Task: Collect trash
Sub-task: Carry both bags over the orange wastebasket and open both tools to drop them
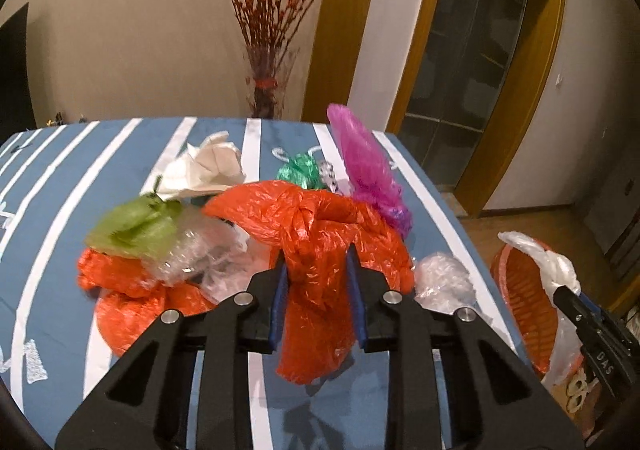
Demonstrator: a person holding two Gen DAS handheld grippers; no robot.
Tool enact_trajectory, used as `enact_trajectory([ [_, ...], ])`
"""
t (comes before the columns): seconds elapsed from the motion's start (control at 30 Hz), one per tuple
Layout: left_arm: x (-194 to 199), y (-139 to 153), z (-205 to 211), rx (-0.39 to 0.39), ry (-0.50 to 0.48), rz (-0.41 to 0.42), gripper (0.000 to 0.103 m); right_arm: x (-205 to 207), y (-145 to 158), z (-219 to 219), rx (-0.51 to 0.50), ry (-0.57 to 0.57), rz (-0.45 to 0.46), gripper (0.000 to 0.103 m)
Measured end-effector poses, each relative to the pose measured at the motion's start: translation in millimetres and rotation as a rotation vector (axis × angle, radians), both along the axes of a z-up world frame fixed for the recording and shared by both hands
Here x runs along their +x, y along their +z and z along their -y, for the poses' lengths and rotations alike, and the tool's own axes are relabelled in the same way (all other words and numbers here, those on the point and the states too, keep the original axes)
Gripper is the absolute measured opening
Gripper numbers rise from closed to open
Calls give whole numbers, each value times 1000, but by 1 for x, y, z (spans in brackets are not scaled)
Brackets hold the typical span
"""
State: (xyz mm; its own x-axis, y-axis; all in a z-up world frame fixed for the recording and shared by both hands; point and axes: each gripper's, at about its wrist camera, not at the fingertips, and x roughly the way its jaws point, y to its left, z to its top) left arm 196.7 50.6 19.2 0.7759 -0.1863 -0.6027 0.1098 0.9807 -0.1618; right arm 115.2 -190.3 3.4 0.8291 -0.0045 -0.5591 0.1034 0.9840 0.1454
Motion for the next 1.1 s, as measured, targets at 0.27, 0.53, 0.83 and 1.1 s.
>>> enact_trajectory([
  [0.27, -16, 27, 15, -22, -49, 68, 26, -7, 5, 8, 3, -16, 22, 28],
  [0.53, -27, 41, 52, -43, -151, 106, 26, -15, 10, 27, 4, -63, 43, 28],
  [0.83, -29, 40, 103, -47, -261, 106, 26, -23, 13, 59, 3, -143, 61, 28],
  [1.1, -25, 26, 146, -65, -367, 70, 26, -31, 13, 93, 6, -225, 68, 28],
])
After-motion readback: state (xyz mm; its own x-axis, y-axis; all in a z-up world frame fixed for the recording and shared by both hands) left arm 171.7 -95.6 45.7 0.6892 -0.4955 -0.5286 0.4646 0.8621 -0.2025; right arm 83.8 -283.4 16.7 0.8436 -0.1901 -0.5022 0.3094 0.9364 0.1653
